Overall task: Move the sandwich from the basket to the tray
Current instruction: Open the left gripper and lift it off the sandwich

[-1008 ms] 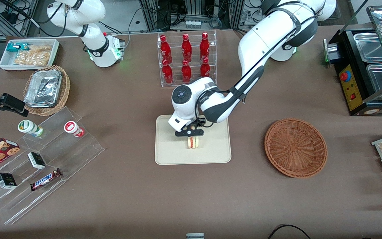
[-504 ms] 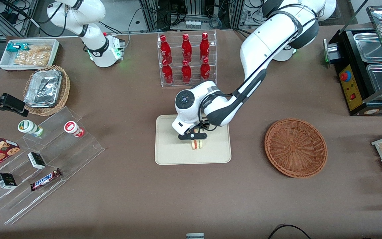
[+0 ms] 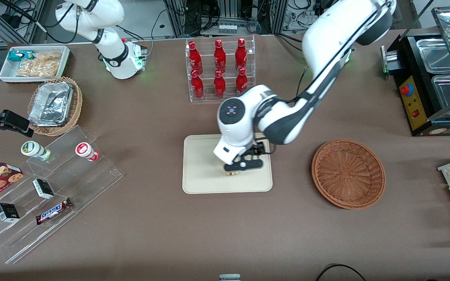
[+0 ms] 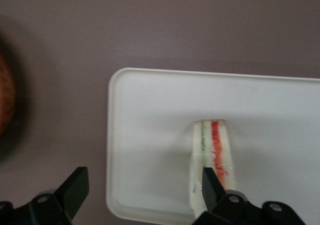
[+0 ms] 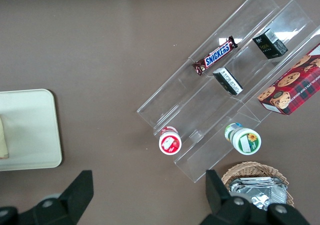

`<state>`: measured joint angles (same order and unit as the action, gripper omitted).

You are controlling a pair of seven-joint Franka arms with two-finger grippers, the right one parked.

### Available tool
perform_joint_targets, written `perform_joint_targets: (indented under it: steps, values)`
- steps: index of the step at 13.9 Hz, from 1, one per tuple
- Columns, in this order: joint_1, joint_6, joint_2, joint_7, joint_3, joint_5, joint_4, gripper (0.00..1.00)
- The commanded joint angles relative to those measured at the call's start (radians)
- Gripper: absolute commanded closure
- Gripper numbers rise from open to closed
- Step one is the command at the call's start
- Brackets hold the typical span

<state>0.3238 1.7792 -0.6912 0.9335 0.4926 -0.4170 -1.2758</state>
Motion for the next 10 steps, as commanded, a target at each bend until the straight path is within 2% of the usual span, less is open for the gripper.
perform_joint_targets:
  steps: [1,5,10]
  values:
    - [-0.116,-0.131,0.166,-0.1,0.006,0.072,-0.127,0.0]
    - [-0.297,-0.156,0.37,-0.111,0.008,0.084,-0.295,0.0]
    - [-0.448,-0.285,0.436,-0.417,0.004,0.155,-0.248,0.0]
